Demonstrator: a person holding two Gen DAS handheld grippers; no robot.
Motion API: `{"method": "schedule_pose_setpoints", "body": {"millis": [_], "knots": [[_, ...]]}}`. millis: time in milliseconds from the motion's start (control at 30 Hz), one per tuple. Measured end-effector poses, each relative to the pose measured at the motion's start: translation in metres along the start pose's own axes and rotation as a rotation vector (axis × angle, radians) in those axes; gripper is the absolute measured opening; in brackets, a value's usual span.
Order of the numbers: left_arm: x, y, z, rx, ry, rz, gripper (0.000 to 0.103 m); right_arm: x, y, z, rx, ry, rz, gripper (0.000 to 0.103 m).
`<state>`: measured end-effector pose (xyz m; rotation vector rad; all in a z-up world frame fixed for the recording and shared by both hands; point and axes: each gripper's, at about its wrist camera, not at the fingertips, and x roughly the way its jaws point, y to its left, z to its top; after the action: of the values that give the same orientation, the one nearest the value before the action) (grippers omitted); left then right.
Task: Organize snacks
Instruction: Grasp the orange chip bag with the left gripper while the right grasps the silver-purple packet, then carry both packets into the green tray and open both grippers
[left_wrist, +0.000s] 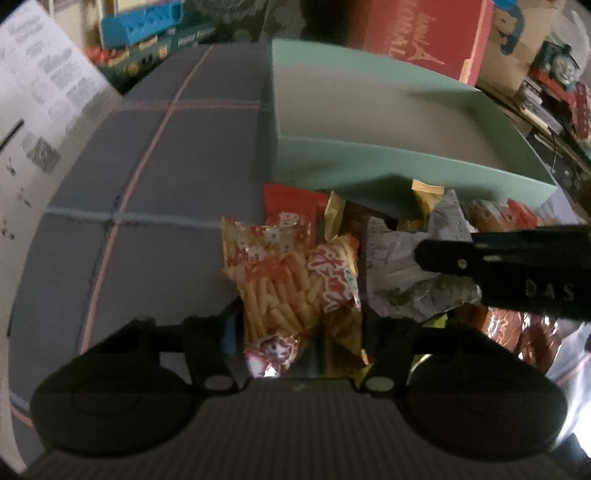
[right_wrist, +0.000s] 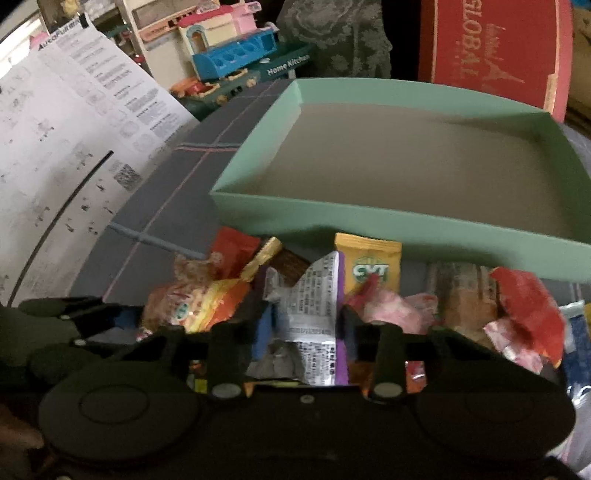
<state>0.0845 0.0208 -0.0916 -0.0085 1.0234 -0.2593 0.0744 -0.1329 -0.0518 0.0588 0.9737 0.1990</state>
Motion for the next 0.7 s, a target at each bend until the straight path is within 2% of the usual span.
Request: {"method": "schedule_pose_setpoints", "body": {"millis": [167,400,567,700], "knots": [[-0.019,0.000,-0.006,-0.001,-0.035,0.004,0.053,-0.011,-0.002,0.000,0.015,-0.018,0.022,0.029],[-0.054,0.010,-0.005,-0.031,-0.075,-0.028,0.053,-0.038,-0.016,0.001,0.078,-0.053,0.065,0.027],[-0.077,0.015,0.014,-0.037,-0.131,-0.030,0.053,-0.065,-0.026,0.009,0.104,-0.115,0.085,0.027],[-0.084,0.008,0.045,0.004,-0.168,-0.027,0.053,-0.083,-0.040,0.026,0.117,-0.169,0.081,0.027]]}}
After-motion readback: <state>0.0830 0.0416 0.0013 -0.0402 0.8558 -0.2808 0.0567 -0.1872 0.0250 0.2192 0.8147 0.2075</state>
